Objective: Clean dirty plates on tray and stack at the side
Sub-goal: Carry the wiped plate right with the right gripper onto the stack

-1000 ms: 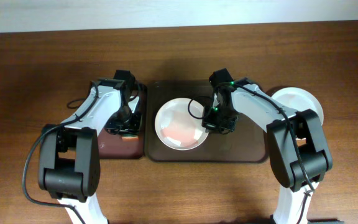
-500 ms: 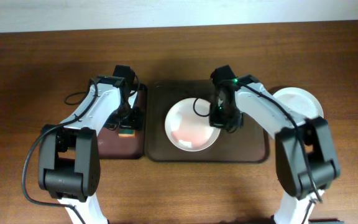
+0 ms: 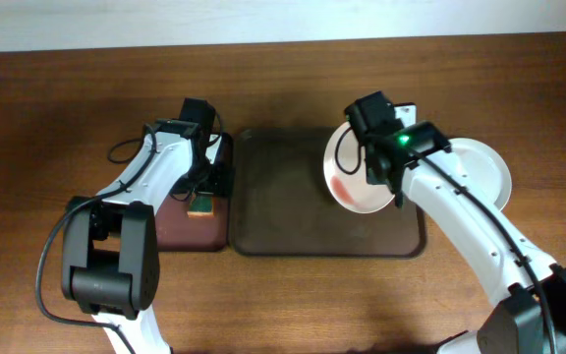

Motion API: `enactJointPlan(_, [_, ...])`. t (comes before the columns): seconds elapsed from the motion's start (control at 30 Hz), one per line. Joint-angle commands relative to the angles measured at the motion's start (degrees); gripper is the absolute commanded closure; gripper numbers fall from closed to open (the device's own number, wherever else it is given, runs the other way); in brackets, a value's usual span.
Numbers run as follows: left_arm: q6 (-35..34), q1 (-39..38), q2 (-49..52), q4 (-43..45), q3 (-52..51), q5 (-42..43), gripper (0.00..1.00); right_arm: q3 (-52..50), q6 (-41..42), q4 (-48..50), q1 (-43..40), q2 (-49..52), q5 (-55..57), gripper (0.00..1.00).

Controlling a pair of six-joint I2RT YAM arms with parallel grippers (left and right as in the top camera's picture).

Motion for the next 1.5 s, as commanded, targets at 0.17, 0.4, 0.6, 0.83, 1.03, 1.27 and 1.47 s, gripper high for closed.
enactJointPlan(0.17, [-0.39, -0.31, 4.96, 2.62, 0.81, 0.66, 0.39, 1.22, 0.11, -0.15, 11.74, -1.60, 27.23, 0.96])
enactJointPlan(0.4, [-0.42, -0.31, 4.66, 2.89, 1.75, 0.66, 1.00, 1.22, 1.60, -0.13, 11.91, -1.60, 27.47, 0.96])
enactJointPlan(0.6, [-0.39, 0.07, -1.46, -2.51, 6.86, 0.68, 0.18, 1.22, 8.57, 1.22, -1.33, -1.60, 1.88, 0.96])
enactJointPlan(0.83, [-0.39, 0.07, -2.03, -6.56, 6.84, 0.68, 0.09, 1.20, 8.04, 1.33, -32.15, -1.57, -35.39, 0.96])
enactJointPlan(1.03, [-0.39, 0.07, -2.03, -6.51, 6.84, 0.68, 0.09, -1.62, 1.57, 0.28, -51.91, -1.36, -37.97, 0.96])
enactJointPlan(1.27, [-0.39, 0.07, -2.03, -6.51, 6.84, 0.68, 0.08, -10.93, 1.60, 10.49, -56.28, -1.11, -38.10, 0.80])
enactJointPlan(1.47, [-4.70, 3.96, -3.78, -3.87, 6.97, 5.60, 0.00, -10.91, -14.73, 10.43, -48.92, -1.09, -52.96, 0.17])
